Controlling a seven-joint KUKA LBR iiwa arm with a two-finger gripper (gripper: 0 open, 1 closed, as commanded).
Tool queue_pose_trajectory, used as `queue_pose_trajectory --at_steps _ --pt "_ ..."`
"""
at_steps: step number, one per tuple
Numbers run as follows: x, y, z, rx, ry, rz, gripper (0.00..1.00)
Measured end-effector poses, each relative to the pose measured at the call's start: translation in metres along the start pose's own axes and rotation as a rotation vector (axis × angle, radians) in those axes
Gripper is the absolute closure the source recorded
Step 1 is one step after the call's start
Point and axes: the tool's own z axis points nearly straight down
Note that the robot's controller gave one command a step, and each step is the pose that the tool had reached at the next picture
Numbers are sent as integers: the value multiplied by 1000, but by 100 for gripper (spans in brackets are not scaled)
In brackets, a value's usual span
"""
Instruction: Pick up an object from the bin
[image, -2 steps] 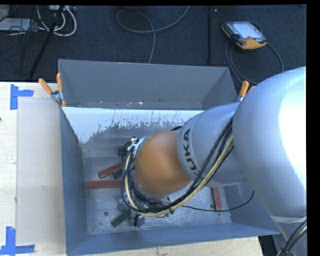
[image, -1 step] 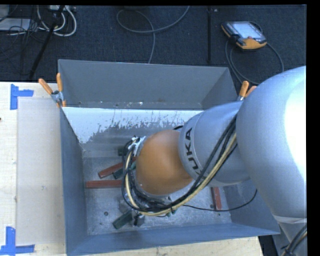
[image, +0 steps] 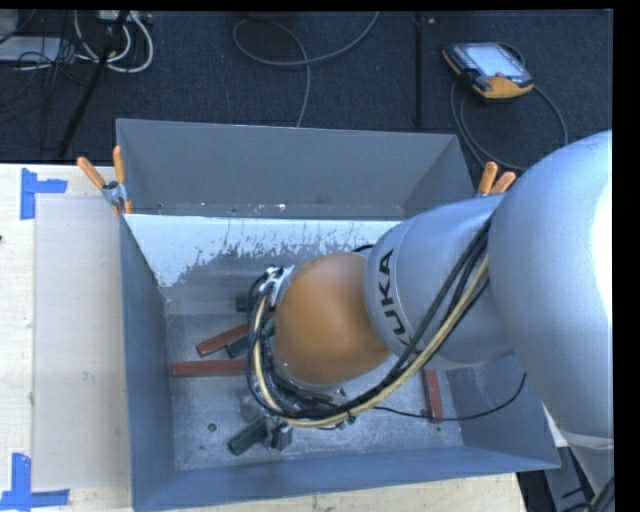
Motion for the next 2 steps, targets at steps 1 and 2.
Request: queue_pose_trajectory --at_steps 1,2 --pt "-1 0 -10 1 -3 0 100" --pt "0 0 -19 1 -1 2 100"
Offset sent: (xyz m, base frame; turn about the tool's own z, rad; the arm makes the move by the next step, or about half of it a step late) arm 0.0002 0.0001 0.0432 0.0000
